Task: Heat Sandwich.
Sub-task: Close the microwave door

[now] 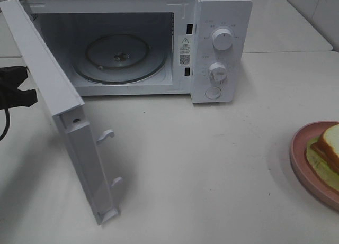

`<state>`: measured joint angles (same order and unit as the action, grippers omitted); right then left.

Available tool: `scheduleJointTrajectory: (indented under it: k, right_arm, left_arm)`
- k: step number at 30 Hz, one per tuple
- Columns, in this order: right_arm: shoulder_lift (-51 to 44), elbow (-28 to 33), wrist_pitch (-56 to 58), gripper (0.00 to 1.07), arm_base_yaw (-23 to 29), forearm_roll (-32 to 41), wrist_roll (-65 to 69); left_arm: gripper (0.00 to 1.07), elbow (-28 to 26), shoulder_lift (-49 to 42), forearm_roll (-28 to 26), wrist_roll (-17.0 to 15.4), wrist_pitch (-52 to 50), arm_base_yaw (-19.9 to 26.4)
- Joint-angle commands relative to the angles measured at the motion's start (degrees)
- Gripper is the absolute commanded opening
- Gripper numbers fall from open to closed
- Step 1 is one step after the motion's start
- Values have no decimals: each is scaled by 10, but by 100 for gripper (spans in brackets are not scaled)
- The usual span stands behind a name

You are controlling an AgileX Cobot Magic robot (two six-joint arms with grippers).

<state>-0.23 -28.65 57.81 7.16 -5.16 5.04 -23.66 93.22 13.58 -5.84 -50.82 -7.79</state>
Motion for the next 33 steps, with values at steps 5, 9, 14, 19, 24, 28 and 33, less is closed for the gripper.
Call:
scheduleJointTrajectory:
  k: [5, 9, 14, 19, 24, 28, 33]
  right_arm:
    - [-16, 0, -8, 76, -3, 1, -2]
    - [-16, 0, -8, 76, -3, 1, -2]
    - [-16, 0, -8, 76, -3, 1, -2]
    - [-16, 0, -8, 76, -3, 1, -2]
    - [-16, 0, -8, 76, -3, 1, -2]
    - [-16, 0, -8, 76, -3, 1, -2]
    - [-16, 0, -8, 76, -3, 1, -2]
  left_arm:
    - [0, -31, 12, -5, 1, -18, -34]
    - [0, -46, 17, -24, 1, -15, -57]
    - [0, -62, 25, -53, 4, -9, -84]
    - [0, -74, 42, -74, 3, -7, -103]
    - [0, -83, 50, -99, 6, -7, -127]
    - [0, -95, 60, -122, 25, -6, -152]
    - [0, -119, 80, -145, 34, 6, -179]
